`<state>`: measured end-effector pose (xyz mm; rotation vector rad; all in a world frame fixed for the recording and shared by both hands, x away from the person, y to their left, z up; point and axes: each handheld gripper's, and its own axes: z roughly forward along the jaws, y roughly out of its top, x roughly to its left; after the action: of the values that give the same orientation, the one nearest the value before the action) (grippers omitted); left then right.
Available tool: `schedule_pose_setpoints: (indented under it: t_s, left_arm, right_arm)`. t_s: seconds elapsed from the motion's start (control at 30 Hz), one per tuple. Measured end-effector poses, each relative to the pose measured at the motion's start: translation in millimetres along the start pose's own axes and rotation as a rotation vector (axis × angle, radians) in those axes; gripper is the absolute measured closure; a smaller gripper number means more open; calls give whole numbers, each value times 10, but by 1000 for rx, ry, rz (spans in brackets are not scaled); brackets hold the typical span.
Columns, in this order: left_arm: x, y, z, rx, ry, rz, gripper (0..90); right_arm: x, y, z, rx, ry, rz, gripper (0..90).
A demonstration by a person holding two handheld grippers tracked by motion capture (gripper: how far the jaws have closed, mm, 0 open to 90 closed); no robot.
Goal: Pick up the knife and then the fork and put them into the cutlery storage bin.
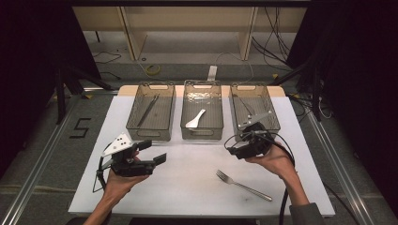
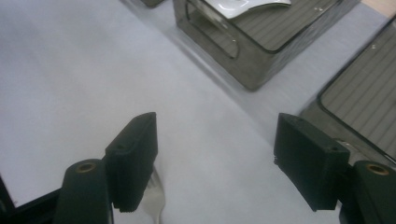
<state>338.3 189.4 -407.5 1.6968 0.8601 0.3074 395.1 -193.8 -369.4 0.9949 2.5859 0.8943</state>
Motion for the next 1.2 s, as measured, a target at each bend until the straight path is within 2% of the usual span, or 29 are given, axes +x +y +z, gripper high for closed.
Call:
schedule_pose_setpoints:
  t_s: [0.33,0.6,0.87,1.2]
  left_arm:
    - [-10,1,-5,-7,3,6,167]
    - [-12,1,-9,-8,1,3,167]
    - [-14,1,-8,-8,-3,4,167]
    - [-18,3,-8,-9,-3,7,167]
  right_arm:
    - [143,-85,-14,26,32,-30,303]
    - [206,-174,82,94,40,-23,318]
    - [242,-288,152,154,51,-39,352]
    - [224,-459,194,220,55,-23,408]
